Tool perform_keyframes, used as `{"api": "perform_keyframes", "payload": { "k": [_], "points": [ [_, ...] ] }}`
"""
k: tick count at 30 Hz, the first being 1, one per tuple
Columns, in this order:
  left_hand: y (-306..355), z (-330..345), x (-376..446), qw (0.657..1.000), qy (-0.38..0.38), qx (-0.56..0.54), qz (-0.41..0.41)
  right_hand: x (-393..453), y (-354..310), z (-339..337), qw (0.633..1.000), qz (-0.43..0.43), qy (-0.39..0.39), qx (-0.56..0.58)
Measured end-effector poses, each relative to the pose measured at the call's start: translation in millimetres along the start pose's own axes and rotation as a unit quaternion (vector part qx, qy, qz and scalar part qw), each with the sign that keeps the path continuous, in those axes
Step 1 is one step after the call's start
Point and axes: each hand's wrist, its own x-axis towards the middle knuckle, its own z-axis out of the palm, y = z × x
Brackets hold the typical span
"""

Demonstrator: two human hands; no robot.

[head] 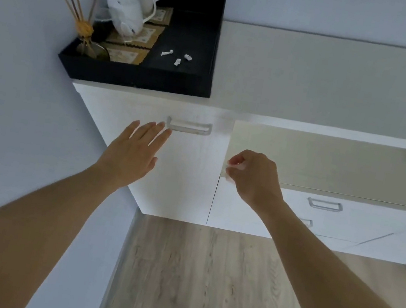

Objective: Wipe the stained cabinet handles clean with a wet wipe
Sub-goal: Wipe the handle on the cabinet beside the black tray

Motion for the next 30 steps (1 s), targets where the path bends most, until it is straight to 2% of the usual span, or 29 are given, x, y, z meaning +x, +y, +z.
{"api": "perform_keyframes", "payload": {
  "k": [4,8,13,16,18,21,26,30],
  "points": [
    [-19,11,6,0.999,0.031,0.003,-0.001,-9,1,9,0.999,0.023,0.001,0.049],
    [-41,31,21,0.995,0.087,0.022,0.047,-2,-3,30,0.994,0.057,0.007,0.094],
    [-73,65,51,0.961,0.215,0.114,0.131,24,-6,63,0.976,0.123,0.054,0.170],
    [-89,74,68,0.922,0.309,0.167,0.163,35,-5,78,0.947,0.167,0.109,0.250],
    [-99,72,80,0.902,0.341,0.197,0.177,40,-5,86,0.921,0.186,0.148,0.310],
    [-111,66,97,0.875,0.364,0.234,0.216,47,-9,93,0.879,0.184,0.195,0.393],
    [-116,58,122,0.823,0.387,0.289,0.300,59,-17,108,0.818,0.134,0.262,0.495],
    [-114,59,128,0.809,0.403,0.291,0.314,68,-20,122,0.797,0.119,0.294,0.515]
  ]
}}
